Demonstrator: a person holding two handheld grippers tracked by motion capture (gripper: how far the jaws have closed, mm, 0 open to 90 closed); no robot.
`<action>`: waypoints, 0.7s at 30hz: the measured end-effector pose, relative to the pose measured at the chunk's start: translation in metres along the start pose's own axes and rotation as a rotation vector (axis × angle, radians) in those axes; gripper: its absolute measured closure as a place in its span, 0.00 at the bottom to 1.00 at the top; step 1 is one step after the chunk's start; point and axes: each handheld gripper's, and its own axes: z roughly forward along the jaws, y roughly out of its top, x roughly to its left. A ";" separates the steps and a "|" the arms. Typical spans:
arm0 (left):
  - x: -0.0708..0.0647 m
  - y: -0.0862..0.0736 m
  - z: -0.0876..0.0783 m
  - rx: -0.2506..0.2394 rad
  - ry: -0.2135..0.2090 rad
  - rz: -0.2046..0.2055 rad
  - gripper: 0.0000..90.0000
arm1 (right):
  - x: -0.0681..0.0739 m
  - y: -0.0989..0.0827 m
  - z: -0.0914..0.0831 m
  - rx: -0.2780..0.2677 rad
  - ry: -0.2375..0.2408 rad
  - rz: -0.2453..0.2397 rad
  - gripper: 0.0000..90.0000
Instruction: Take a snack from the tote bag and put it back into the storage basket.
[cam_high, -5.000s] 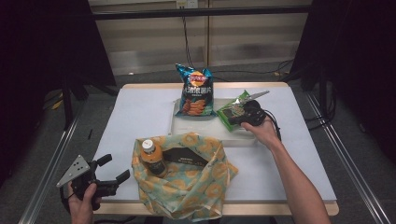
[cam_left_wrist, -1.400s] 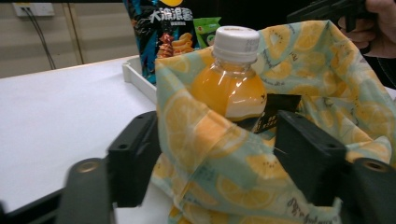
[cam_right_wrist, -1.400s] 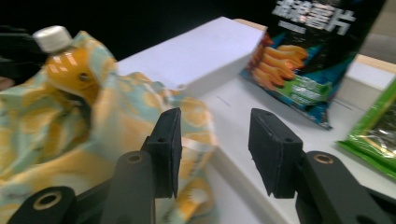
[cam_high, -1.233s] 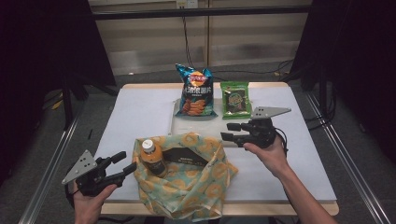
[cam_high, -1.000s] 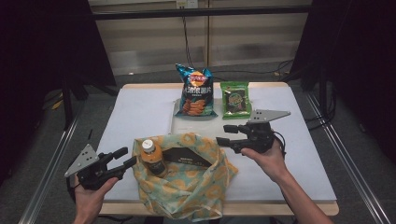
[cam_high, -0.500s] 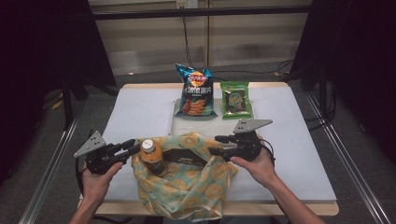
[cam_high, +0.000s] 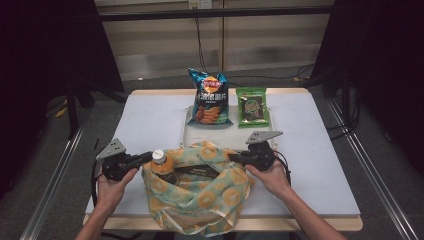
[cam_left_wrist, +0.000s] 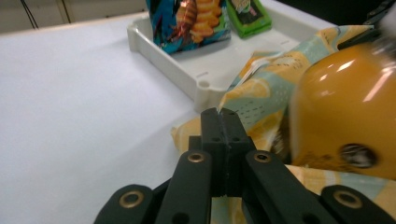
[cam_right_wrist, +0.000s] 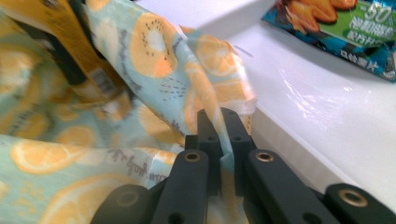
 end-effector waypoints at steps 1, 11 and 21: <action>0.002 -0.001 0.003 0.013 -0.005 0.001 1.00 | -0.001 -0.001 0.002 0.000 -0.010 -0.001 0.96; 0.007 -0.008 0.019 0.050 -0.007 0.000 1.00 | -0.013 -0.008 0.005 0.003 -0.076 0.015 0.97; 0.008 -0.015 0.023 0.073 -0.018 -0.008 1.00 | -0.003 -0.022 0.022 0.103 -0.054 -0.034 0.99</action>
